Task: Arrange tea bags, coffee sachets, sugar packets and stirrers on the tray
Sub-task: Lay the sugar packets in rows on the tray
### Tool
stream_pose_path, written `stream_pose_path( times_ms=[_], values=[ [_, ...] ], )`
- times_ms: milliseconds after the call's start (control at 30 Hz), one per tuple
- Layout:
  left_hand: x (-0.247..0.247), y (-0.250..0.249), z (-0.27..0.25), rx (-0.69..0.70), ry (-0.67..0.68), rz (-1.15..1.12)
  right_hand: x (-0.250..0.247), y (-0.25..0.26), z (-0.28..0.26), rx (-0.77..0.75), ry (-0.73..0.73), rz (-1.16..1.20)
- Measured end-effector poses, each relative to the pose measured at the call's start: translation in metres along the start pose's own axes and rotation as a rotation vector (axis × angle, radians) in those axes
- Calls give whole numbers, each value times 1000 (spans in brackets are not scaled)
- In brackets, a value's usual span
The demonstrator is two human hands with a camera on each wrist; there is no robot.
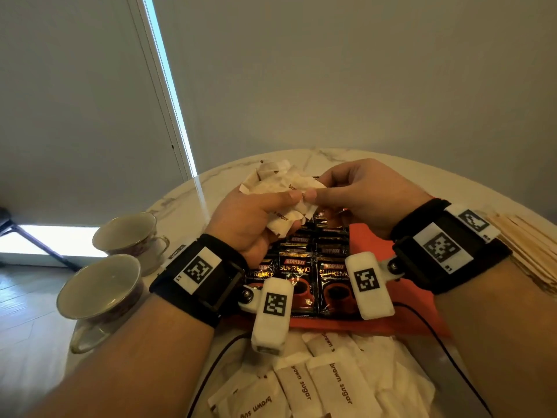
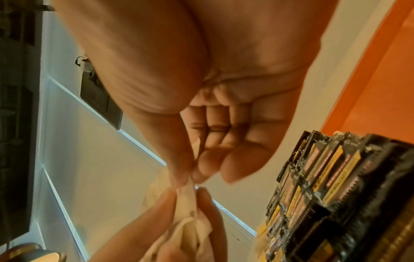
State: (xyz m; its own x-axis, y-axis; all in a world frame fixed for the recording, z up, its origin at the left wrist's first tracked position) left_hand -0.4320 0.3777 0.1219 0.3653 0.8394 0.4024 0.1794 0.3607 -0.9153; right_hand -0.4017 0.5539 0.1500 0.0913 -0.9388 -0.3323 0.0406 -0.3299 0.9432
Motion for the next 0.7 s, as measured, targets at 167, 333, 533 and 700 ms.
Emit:
stream_pose_path(
  times_ms=[167, 333, 533, 700],
  values=[
    [-1, -3, 3, -44, -65, -92, -1, 0, 5, -34, -204, 95],
    [0, 0, 3, -22, -66, -113, 6, -1, 4, 5, -102, 274],
    [-6, 3, 10, -53, -128, -140, -12, -8, 11, 33, -241, 302],
    [-10, 3, 14, -68, -171, -132, -62, -57, 37, 230, -472, 373]
  ],
)
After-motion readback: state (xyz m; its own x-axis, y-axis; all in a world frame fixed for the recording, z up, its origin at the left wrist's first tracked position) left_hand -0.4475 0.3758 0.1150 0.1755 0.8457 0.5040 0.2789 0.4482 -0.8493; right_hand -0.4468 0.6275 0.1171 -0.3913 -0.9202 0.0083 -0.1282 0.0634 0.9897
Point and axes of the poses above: each hand's wrist, its own z-axis towards the middle knuckle, its own x-axis out of the palm, y = z × x, the point moved 1 cm from there along z, towards the middle knuckle, and after that the axes turned 7 degrees about y, right-handed, at the moved point
